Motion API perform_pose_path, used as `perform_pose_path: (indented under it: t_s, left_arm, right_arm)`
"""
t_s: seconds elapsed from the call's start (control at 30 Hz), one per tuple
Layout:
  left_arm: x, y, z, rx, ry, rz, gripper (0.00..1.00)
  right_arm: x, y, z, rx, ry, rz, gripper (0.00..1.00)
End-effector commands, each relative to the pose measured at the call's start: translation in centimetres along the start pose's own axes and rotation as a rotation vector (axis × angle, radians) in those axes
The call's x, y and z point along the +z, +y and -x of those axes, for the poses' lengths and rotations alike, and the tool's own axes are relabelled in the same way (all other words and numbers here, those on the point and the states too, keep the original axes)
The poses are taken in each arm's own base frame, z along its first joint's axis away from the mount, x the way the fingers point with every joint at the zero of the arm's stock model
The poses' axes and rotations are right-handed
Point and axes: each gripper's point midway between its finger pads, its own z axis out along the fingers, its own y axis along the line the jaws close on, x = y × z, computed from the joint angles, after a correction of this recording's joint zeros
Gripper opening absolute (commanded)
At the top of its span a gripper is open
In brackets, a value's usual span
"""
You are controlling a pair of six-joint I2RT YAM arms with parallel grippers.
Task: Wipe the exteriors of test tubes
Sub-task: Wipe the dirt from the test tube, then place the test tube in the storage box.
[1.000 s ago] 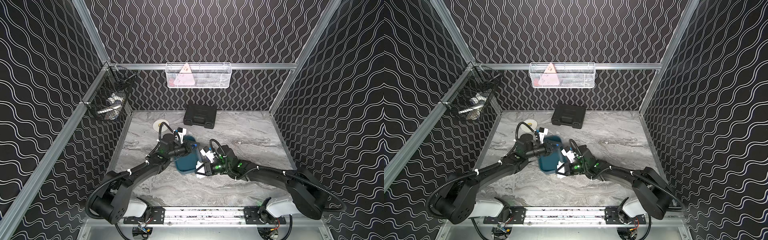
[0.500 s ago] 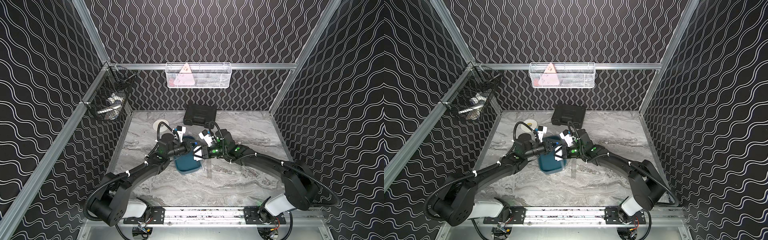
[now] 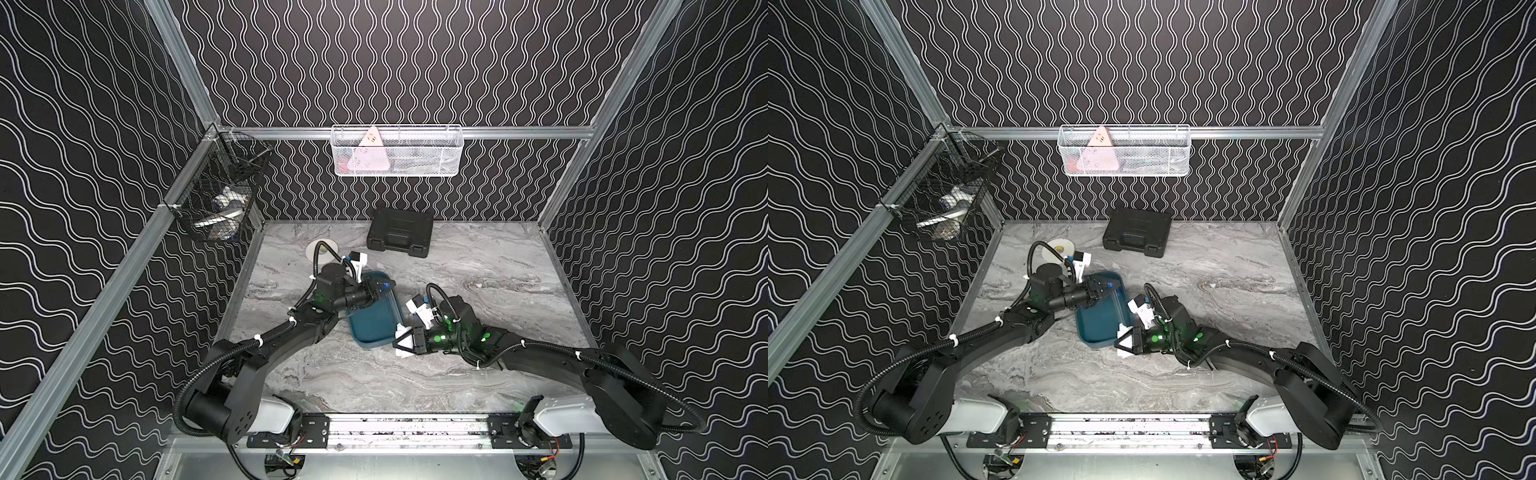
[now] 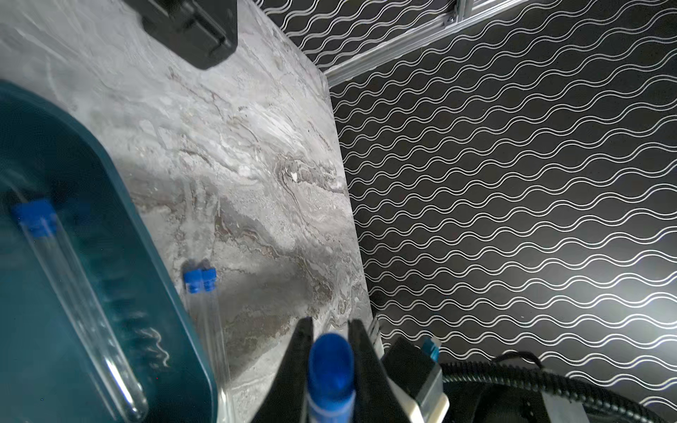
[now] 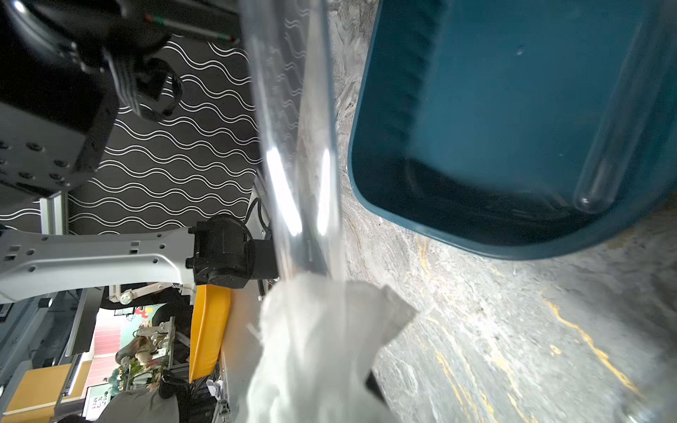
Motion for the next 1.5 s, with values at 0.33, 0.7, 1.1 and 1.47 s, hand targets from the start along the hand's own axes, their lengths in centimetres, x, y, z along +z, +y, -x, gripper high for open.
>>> perform_pose_path:
  t_s: [0.33, 0.7, 1.1, 1.47]
  left_arm:
    - [0.1, 5.8, 3.9, 0.151, 0.051, 0.230, 0.17]
    - [3.2, 12.7, 3.2, 0.104, 0.140, 0.342, 0.17]
    - [4.9, 18.6, 2.6, -0.022, 0.131, 0.458, 0.20]
    - [3.8, 17.6, 3.4, -0.002, 0.085, 0.493, 0.37]
  right_arm:
    - [-5.1, -3.1, 0.7, 0.005, -0.069, -0.141, 0.19]
    - [-10.8, -6.1, 4.9, 0.038, -0.192, -0.209, 0.19]
    - [-11.0, -8.4, 3.9, 0.112, -0.242, -0.255, 0.19]
    - [-10.8, -16.1, 0.8, 0.353, -0.148, -0.566, 0.20]
